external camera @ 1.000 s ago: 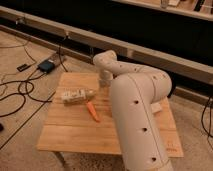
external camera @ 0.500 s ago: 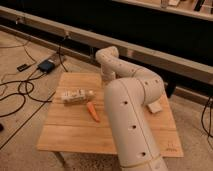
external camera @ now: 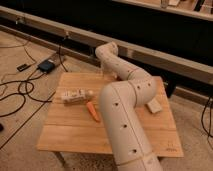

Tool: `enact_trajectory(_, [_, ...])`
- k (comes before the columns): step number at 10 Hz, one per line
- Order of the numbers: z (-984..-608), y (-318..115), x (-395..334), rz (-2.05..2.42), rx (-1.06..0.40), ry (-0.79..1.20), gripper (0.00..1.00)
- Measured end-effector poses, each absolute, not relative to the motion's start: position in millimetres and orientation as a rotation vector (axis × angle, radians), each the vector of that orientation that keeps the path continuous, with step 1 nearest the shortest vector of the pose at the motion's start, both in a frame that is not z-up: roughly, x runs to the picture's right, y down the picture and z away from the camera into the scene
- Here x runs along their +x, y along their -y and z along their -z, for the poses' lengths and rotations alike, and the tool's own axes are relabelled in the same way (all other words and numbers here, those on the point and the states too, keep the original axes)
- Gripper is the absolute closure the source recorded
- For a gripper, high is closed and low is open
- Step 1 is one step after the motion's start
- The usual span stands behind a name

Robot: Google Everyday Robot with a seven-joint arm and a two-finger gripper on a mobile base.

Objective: Push the ceramic bowl across the table

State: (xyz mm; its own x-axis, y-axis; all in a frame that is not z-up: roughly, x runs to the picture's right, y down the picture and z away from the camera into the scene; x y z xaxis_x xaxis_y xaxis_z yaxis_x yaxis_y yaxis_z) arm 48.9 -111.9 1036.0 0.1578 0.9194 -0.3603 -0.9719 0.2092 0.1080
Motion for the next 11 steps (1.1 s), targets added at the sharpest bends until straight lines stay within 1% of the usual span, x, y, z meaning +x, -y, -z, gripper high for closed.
enact_trajectory(2, [-1037, 146, 60, -1.331, 0.052, -0.374, 0.35])
enact_trajectory(4, [-1025, 157, 56, -1.334, 0.179, -0.369, 0.35])
enact_trajectory(7, [-1002, 151, 46, -1.350, 0.244, -0.363, 0.35])
enact_trajectory(11, [-1000, 150, 44, -1.353, 0.249, -0.360, 0.35])
